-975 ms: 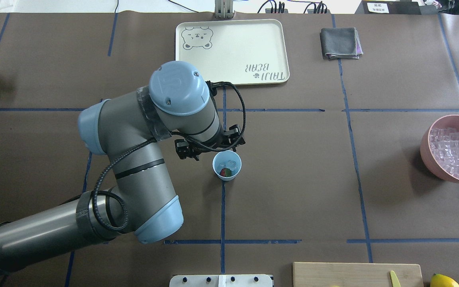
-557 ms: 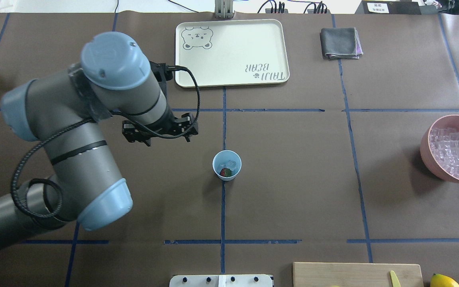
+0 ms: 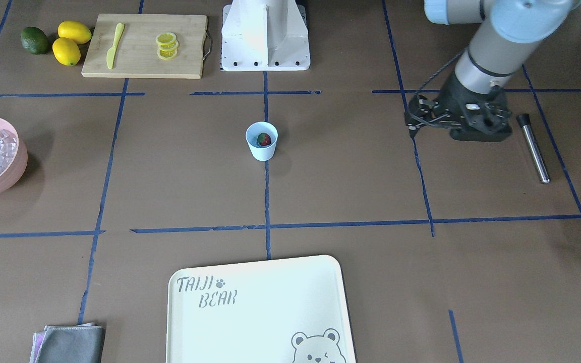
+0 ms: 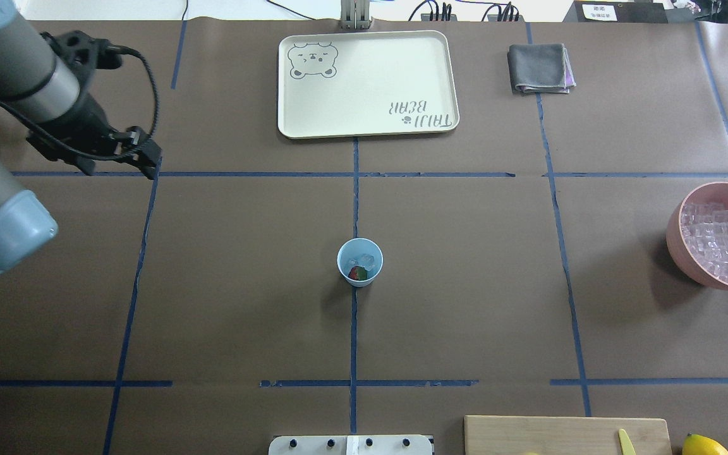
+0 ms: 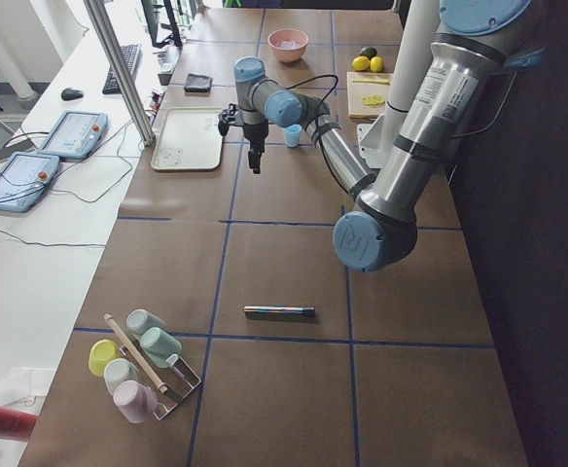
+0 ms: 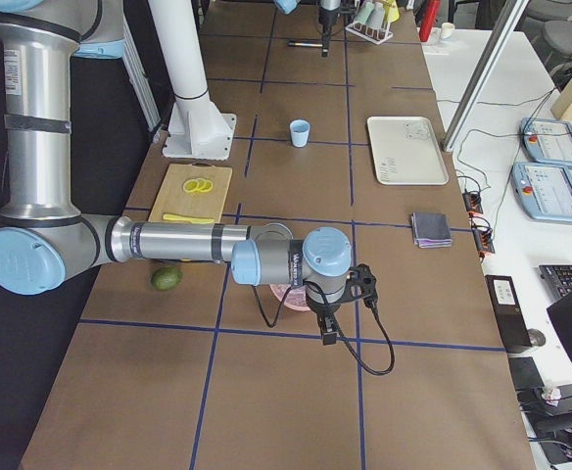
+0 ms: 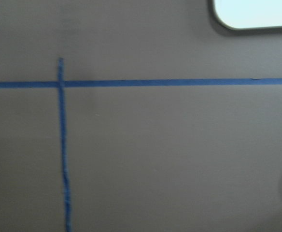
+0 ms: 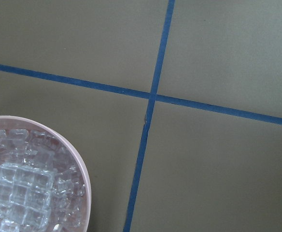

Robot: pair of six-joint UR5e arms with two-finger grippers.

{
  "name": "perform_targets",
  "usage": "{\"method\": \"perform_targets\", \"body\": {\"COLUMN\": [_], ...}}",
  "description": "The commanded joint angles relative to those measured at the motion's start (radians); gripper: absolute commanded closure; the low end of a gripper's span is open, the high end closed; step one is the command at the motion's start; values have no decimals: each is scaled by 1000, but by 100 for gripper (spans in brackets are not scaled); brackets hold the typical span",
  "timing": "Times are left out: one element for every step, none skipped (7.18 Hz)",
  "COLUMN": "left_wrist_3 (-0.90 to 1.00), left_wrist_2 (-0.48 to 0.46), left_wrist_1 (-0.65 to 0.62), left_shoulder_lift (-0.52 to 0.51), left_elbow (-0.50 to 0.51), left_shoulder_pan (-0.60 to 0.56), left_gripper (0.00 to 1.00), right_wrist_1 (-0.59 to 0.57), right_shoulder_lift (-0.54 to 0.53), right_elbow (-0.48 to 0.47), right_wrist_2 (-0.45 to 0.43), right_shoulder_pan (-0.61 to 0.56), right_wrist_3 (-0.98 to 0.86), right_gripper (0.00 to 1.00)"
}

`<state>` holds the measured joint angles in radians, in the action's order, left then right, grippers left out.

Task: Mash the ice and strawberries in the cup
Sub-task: 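Move the empty left gripper back toward the metal pestle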

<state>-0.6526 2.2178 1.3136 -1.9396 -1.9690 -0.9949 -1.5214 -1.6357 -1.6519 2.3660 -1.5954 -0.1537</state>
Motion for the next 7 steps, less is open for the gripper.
{"method": "perform_targets", "body": {"left_wrist_3": [247, 299, 301, 289, 265, 172, 68], "left_wrist_2": [57, 59, 59, 57, 57, 56, 53], "left_wrist_1": [19, 47, 158, 285, 399, 578, 752], "left_shoulder_lift": [167, 245, 333, 411, 462, 509, 522], "left_elbow": [7, 9, 18, 39, 86, 151, 247], "left_shoulder_pan": [-157, -192, -208, -212, -212, -211, -211], "left_gripper": [0, 0, 0, 0, 0, 0, 0], "right_wrist_1": [4, 6, 6, 6, 4, 6, 4], "right_shoulder_lift": [-1, -1, 0, 0, -1, -1, -1], "right_elbow": [-2, -3, -3, -5, -6, -6, -6], "right_wrist_2": [5, 9, 13, 13, 13, 13, 13], "right_shoulder_pan": [0, 0, 0, 0, 0, 0, 0], "right_wrist_3": [8, 9, 9, 9, 11, 11, 11], "right_gripper": [1, 1, 1, 1, 1, 1, 1]}}
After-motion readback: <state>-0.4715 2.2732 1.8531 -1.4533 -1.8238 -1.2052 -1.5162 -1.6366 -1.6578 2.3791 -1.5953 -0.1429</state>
